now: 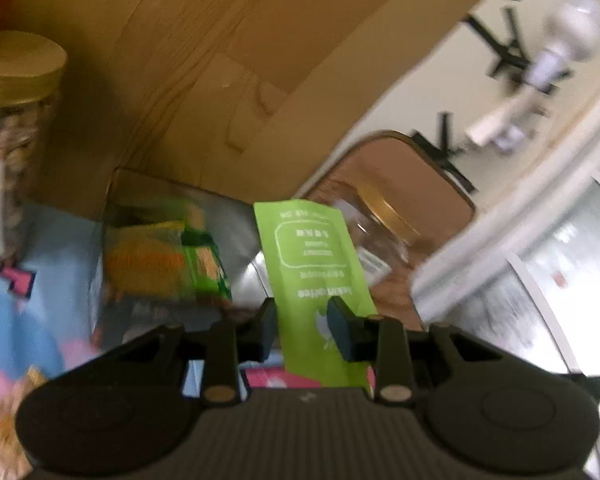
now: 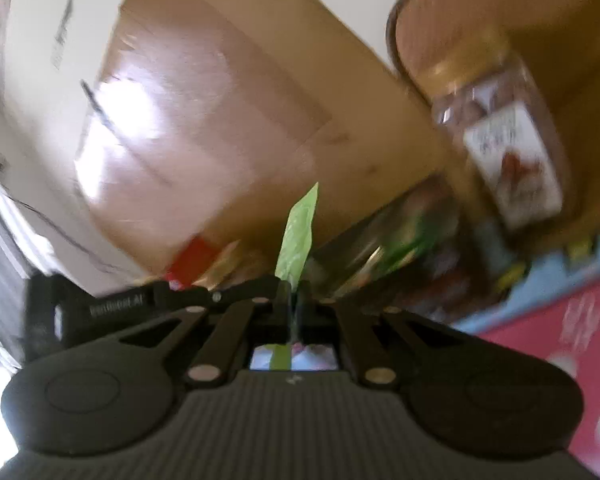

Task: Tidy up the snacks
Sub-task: 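Drop the green-white pouch into the black tin box with the left gripper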

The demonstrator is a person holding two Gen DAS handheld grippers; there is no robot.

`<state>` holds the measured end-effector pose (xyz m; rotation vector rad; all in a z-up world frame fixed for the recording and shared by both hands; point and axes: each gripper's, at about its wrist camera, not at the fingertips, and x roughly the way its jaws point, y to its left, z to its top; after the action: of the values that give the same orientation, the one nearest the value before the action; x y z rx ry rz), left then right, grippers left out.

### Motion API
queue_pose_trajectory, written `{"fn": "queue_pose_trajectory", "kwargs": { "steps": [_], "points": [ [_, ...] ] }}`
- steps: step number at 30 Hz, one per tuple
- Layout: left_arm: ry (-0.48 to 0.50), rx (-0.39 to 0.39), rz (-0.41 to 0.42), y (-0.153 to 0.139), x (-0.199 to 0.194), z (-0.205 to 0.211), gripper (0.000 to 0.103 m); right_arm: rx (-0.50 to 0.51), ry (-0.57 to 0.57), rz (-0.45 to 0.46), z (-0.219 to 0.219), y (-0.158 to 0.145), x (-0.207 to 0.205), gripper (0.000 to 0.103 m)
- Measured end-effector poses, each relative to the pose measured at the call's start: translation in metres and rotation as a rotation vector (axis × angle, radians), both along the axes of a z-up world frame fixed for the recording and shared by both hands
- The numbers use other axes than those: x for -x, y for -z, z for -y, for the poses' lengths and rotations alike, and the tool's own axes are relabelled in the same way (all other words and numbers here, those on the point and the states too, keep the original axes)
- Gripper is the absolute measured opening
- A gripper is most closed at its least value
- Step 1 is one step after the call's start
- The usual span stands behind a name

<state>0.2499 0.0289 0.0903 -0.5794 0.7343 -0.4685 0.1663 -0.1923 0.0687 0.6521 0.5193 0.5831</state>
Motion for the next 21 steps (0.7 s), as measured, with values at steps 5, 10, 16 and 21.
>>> {"fn": "queue_pose_trajectory", "kwargs": {
  "steps": [5, 10, 16, 21],
  "points": [
    [-0.053, -0.050, -0.062, 0.014, -0.038, 0.013, 0.035, 0.160, 0.063, 0.035, -0.012, 0.007, -0.028, 0.006],
    [-0.117, -0.167, -0.068, 0.019, -0.048, 0.023, 0.059, 0.322, 0.151, 0.128, -0.030, 0.012, -0.032, 0.024],
    [-0.048, -0.116, 0.013, 0.013, -0.012, 0.006, 0.059, 0.272, 0.217, 0.167, -0.009, 0.016, -0.003, 0.034],
    [0.022, -0.066, 0.024, 0.025, 0.037, -0.006, 0.059, 0.197, 0.148, 0.051, 0.008, 0.030, 0.015, 0.034]
  ]
}}
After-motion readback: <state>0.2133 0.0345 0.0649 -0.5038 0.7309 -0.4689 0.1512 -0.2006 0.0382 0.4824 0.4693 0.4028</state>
